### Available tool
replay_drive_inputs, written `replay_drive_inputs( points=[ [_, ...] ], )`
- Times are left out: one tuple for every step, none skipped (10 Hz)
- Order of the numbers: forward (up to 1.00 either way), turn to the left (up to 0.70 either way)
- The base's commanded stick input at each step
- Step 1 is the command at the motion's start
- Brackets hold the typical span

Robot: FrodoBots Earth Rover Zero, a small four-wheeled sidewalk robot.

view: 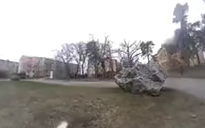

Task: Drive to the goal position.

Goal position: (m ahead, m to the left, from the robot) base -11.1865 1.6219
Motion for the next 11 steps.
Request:
replay_drive_inputs(
  points=[
    [0.00,0.70],
    [0.00,0.70],
    [0.00,0.70],
    [0.00,0.70],
    [0.00,0.70],
    [0.00,0.70],
    [0.00,0.70],
    [0.40,0.49],
    [0.69,0.35],
    [0.70,0.35],
    [0.70,0.35]
  ],
)
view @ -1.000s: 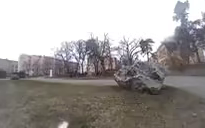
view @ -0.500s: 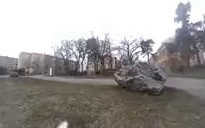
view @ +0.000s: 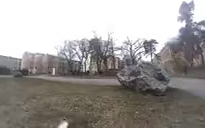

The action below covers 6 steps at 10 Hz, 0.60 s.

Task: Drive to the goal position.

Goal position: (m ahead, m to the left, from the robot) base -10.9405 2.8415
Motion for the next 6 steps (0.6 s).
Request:
replay_drive_inputs(
  points=[
    [0.70,0.35],
    [0.70,0.35],
    [0.70,0.35],
    [0.70,0.35],
    [0.70,0.35],
    [0.70,0.35]
  ],
)
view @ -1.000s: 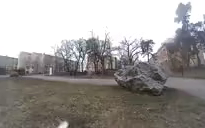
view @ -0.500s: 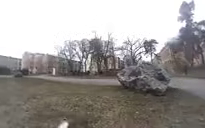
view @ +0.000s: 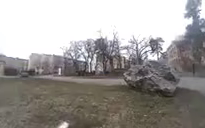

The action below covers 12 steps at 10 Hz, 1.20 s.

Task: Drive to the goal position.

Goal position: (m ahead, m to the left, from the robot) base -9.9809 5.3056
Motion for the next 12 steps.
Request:
replay_drive_inputs(
  points=[
    [0.70,0.35],
    [0.70,0.35],
    [0.70,0.35],
    [0.70,0.35],
    [0.70,0.35],
    [0.70,0.35],
    [0.70,0.35],
    [0.70,0.35],
    [0.70,0.35],
    [0.70,0.35],
    [0.70,0.35],
    [0.70,0.35]
  ],
)
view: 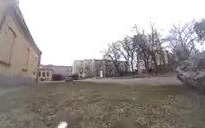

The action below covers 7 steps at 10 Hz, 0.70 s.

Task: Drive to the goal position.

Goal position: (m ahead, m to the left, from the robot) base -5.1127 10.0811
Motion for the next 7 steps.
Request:
replay_drive_inputs(
  points=[
    [0.70,0.35],
    [0.70,0.35],
    [0.70,0.35],
    [0.70,0.35],
    [0.70,0.35],
    [0.70,0.35],
    [0.70,0.35]
  ],
)
